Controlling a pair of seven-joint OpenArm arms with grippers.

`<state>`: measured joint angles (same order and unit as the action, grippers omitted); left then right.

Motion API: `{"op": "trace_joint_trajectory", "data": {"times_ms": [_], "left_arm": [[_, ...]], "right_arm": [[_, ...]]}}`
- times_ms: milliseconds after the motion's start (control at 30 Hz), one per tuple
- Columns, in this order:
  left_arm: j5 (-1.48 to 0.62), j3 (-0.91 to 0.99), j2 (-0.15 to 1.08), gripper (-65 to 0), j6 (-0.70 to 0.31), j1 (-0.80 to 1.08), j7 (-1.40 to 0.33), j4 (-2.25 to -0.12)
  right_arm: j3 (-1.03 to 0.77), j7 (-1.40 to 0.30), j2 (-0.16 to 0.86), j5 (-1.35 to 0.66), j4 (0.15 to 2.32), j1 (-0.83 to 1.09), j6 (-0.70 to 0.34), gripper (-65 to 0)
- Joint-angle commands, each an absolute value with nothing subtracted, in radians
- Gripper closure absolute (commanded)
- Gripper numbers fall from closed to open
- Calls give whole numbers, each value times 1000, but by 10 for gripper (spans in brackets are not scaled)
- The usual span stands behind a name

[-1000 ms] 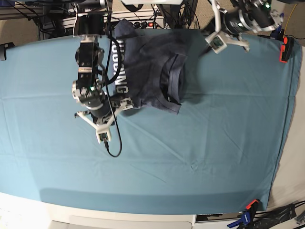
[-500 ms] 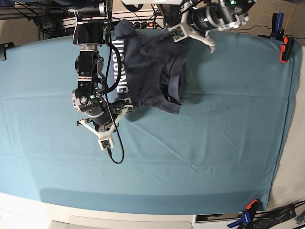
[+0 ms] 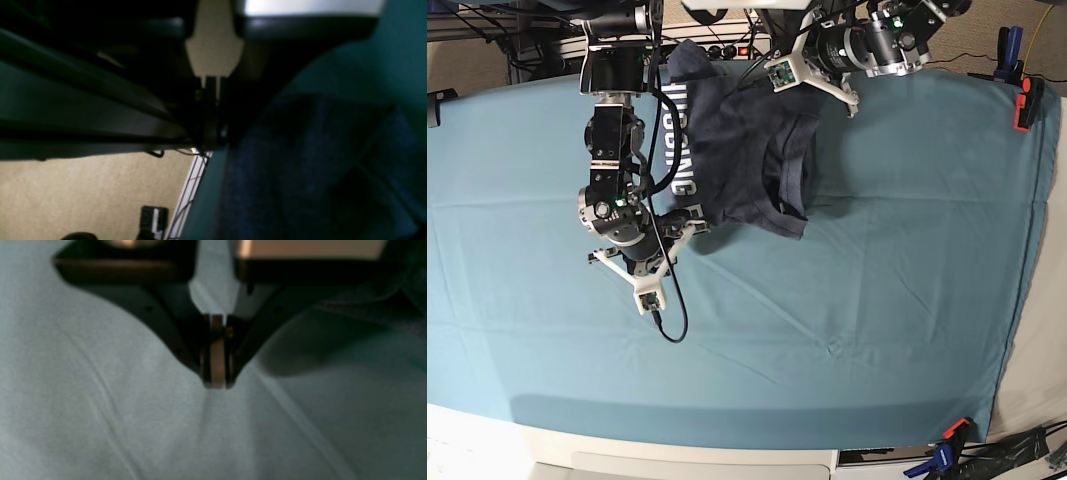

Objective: Fold the T-shirt properly

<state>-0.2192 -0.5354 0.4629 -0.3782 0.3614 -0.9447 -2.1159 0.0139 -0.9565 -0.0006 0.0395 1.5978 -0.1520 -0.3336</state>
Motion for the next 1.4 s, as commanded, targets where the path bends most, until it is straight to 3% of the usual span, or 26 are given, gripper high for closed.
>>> {"op": "trace_joint_trajectory", "data": {"times_ms": [0,467,1367], "left_arm": [[-239,-550,410,0,-303,350,-852,-2114],[-239,-550,349,0,-303,256,-830,-1962],[-280,-546,396,0,-278,197,-898,-2015]], "right_arm": [[14,-934,0,34,1614,-175,-334,0],[14,-941,0,34,1613,-174,-334,0],[14,-962,3,34,1613,-173,-348,0]]}}
